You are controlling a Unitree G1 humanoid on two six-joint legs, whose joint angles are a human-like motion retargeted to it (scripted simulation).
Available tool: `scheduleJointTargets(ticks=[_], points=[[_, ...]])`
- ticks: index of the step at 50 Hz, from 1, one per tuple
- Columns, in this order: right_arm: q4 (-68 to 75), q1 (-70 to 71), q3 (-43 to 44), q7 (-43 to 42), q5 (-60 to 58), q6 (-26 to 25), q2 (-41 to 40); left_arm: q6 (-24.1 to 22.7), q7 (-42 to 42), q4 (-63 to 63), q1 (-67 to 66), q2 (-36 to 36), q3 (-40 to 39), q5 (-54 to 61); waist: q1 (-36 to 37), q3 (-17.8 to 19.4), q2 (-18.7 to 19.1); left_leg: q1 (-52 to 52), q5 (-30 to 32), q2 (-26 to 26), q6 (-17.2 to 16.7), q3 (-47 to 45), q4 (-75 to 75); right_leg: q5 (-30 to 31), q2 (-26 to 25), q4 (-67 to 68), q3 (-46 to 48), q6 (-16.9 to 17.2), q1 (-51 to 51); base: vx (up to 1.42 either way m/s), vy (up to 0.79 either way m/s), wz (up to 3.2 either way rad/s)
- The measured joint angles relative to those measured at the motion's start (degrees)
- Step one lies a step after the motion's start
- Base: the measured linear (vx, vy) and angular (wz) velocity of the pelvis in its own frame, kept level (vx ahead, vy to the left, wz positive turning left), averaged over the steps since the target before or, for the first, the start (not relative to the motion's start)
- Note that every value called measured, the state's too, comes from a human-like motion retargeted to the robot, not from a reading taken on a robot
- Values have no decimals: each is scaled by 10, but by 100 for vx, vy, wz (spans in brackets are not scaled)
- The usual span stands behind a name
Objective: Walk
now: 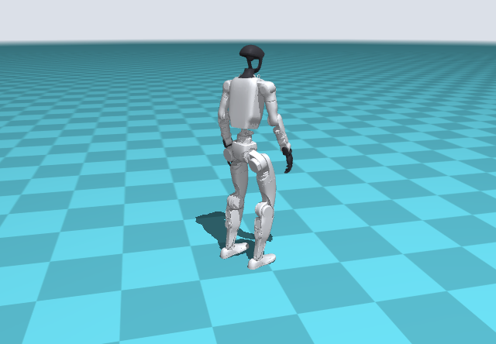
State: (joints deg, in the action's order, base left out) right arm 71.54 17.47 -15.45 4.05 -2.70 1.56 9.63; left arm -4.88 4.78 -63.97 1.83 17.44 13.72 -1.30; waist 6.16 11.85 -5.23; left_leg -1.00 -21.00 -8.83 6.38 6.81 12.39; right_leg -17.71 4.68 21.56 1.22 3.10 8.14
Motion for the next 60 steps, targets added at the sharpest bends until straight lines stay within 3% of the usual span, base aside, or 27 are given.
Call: scheduleJointTargets(ticks=[7, 20, 25, 30, 35, 40, 42, 46, 50, 55, 60], points=[[3, 11, 12, -3, 18, 2, -20, 0, 11, -10, -25, -25, -24, 16, 11, -1, -2, 42, -23, 24, -6, -19, 78, 9, -20, -73, 27, -4, -36, 9, -14, 14], [47, -70, 31, 41, 10, -15, -24, -1, 17, 49, 34, -33, -22, 23, 1, 10, -27, 175, -90, 88, 21, -171, 293, -5, -30, -123, 46, -3, -81, 14, -7, 8], [54, -99, 30, 48, 4, -14, -15, -10, 0, 74, 52, -22, -23, 31, 12, 12, -32, 224, -67, 98, 6, -183, 245, -32, -21, -106, 48, -5, -92, 23, -1, 1], [46, -91, 23, 37, 3, -6, -4, -13, -18, 69, 53, -17, -20, 38, 20, 8, -34, 236, 0, 92, -24, -178, 76, -63, -11, -91, 48, -2, -108, 32, 5, -7], [28, -61, 13, 18, 14, 5, 2, -12, -24, 39, 40, -21, -20, 54, 30, -2, -39, 213, 69, 76, -37, -161, -37, -106, -1, -60, 36, -2, -120, 41, 13, -21], [8, -54, 5, 4, 28, 14, 0, -12, -18, 7, 12, -27, -16, 73, 41, -25, -51, 188, 101, 44, -24, -148, -27, -115, 31, 21, 23, 5, -119, 46, 19, -15], [8, -42, 6, 7, 35, 14, 0, -12, -9, -7, 17, -24, -16, 82, 40, -25, -60, 164, 99, 23, -10, -147, -40, -89, 54, 89, 22, 15, -105, 46, 21, 1], [8, -37, 3, 14, 44, 12, 2, -12, -3, -4, 16, -17, -15, 87, 28, -26, -61, 106, 87, -10, 18, -139, -76, 33, 108, 287, 43, 16, -48, 45, 21, 12], [12, -37, 4, 7, 44, 11, 5, -13, -11, 19, 22, -6, -14, 86, 2, -15, -43, 41, 72, -26, 30, -118, -106, 23, 125, 418, 56, -18, 24, 44, 19, 24], [21, -51, 11, -7, 36, 11, 8, -16, -24, 49, 29, 1, -16, 85, -36, -1, -16, -22, 37, -29, 30, -88, -115, -49, 99, 340, 82, -30, 88, 44, 12, 34], [37, -64, 16, -12, 30, 4, 12, -23, -21, 66, 29, -8, -17, 80, -57, 14, 10, -59, -11, -20, 31, -62, -96, -9, 54, 101, 92, 7, 106, 42, 6, 36]])
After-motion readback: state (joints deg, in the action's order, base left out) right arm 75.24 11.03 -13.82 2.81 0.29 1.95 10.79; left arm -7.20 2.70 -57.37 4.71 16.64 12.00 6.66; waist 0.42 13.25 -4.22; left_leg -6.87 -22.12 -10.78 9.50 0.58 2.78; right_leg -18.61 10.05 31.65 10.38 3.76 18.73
